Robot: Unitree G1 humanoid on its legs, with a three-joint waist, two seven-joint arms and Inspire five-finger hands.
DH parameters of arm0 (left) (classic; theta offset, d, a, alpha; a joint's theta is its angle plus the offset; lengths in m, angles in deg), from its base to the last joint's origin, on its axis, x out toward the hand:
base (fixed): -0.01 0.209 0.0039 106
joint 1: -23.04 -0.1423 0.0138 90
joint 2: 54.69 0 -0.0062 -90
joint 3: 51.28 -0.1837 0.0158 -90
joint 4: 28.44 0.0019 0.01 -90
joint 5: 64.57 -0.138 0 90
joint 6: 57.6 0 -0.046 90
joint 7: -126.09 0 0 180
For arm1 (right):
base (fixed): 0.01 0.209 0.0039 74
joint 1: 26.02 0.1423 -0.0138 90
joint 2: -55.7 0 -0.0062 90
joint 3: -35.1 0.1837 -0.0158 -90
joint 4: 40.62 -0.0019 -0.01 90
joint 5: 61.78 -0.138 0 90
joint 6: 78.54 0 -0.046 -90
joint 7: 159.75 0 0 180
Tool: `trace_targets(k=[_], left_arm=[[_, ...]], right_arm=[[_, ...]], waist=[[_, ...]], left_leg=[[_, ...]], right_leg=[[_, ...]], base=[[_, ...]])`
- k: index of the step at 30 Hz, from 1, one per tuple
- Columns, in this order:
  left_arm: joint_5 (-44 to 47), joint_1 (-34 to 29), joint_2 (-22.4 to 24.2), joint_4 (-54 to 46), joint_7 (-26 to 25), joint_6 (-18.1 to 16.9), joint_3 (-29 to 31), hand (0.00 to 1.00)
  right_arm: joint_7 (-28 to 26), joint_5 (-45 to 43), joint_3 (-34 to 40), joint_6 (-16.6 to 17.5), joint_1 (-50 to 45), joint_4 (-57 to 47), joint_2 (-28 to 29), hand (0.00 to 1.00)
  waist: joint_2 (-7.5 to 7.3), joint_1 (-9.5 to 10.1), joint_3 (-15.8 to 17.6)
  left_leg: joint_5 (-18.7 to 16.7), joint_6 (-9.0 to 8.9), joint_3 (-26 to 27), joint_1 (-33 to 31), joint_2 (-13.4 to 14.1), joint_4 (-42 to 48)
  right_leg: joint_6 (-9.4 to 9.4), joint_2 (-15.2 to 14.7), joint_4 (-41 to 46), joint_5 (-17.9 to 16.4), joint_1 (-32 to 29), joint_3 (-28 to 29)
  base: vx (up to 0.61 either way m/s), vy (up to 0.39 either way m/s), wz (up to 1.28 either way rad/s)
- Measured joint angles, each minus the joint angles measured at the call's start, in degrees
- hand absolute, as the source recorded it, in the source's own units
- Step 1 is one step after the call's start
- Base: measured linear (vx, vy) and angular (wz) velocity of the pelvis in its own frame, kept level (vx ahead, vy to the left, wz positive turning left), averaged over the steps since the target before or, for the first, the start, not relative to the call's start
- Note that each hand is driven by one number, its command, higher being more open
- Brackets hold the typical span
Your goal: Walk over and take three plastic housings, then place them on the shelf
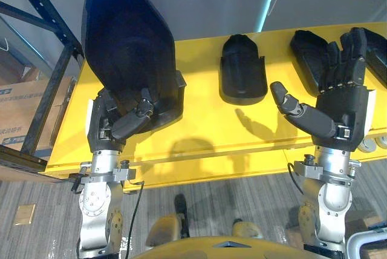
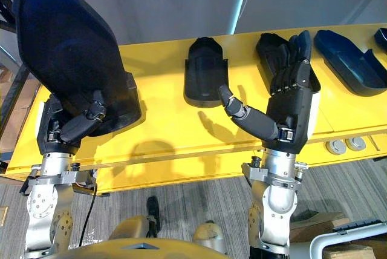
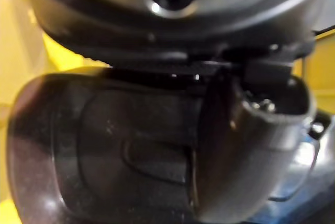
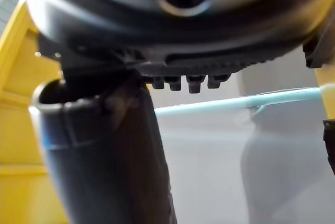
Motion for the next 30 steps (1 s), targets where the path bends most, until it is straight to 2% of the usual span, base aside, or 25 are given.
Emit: trace_targets(k=[3, 7, 9, 11, 14, 18, 21, 27, 30], left_arm=[[2.0, 0.1, 0.6, -0.2, -0.1, 4.5, 0.0, 0.00], [2.5, 0.6, 0.1, 1.7, -0.7, 8.8, 1.6, 0.00], [6.0, 4.0, -1.0, 5.6, -1.6, 11.8, 3.3, 0.00], [9.5, 6.2, -1.9, 8.7, -2.4, 13.4, 4.4, 0.00], [13.9, 9.2, -3.4, 13.0, -3.0, 13.5, 4.9, 0.00], [19.7, 13.2, -5.4, 19.0, -2.8, 13.5, 5.5, 0.00], [22.7, 15.8, -6.9, 23.6, -2.7, 13.3, 6.3, 0.00], [24.4, 22.1, -10.5, 30.4, -2.6, 13.6, 7.0, 0.00], [24.4, 24.2, -11.5, 32.2, -2.7, 15.2, 7.4, 0.00]], right_arm=[[-0.2, 0.0, 0.0, -0.2, -0.7, 0.0, 0.0, 1.00], [-1.9, 0.0, -1.3, -1.4, -0.4, 0.3, -0.8, 1.00], [-4.2, 0.0, -1.6, -1.7, 0.1, 0.5, -2.1, 1.00], [-5.3, 0.0, -1.8, -2.3, 0.9, 1.4, -3.0, 1.00], [-7.0, 0.0, -1.8, -2.7, 2.5, 3.0, -5.5, 1.00], [-9.2, -0.5, -2.6, -3.3, 4.5, 4.1, -9.7, 1.00], [-11.0, -1.0, -4.0, -4.6, 5.3, 5.0, -11.3, 1.00], [-13.5, -2.9, -8.1, -5.9, 7.4, 5.0, -13.2, 1.00], [-13.8, -3.1, -9.8, -6.4, 8.2, 4.1, -13.3, 1.00]], waist=[[-0.33, -0.46, -0.1], [-0.22, -0.84, -0.2], [-0.16, -1.03, -0.1], [-0.11, -1.26, -0.1], [0.61, -1.40, 0.4], [3.03, -2.30, 1.7], [3.91, -2.96, 2.2], [4.48, -4.27, 3.3], [4.77, -4.50, 3.9]], left_leg=[[0.4, -1.05, 0.7, 1.2, 0.4, -4.2], [2.4, -0.57, 2.8, 1.1, 1.5, -3.0], [3.2, -0.03, 3.8, 1.0, 1.2, -4.2], [3.6, -0.01, 4.5, 1.4, 1.1, -5.1], [4.1, -0.05, 5.1, 2.7, 1.1, -6.3], [4.4, -0.48, 5.7, 2.9, 1.2, -6.3], [4.6, -0.70, 6.5, 3.1, 1.3, -6.3], [4.5, -1.42, 8.0, 2.7, 1.3, -6.4], [4.3, -1.68, 8.7, 2.8, 1.3, -6.4]], right_leg=[[-0.44, 0.0, -0.3, 0.1, -1.0, -0.3], [-0.38, 0.6, -0.4, 0.7, -1.4, 1.0], [0.41, 0.3, 0.1, 1.2, -2.7, 2.0], [0.83, 0.2, 0.7, 1.4, -3.3, 2.4], [0.52, 0.2, 1.6, 1.1, -3.4, 3.3], [0.65, 0.1, 4.3, 0.1, -5.0, 4.3], [0.92, 0.1, 6.7, -0.7, -6.4, 5.4], [1.08, 0.0, 11.6, -2.6, -10.1, 7.4], [0.98, 0.0, 13.3, -3.2, -11.2, 8.2]], base=[[-0.12, -0.010, 0.09], [-0.01, 0.015, -0.17], [0.02, 0.047, -0.13], [0.01, 0.030, -0.17], [-0.01, 0.010, -0.18], [-0.04, -0.002, -0.08], [-0.04, -0.015, -0.15], [-0.04, -0.020, -0.13], [-0.03, -0.024, -0.11]])
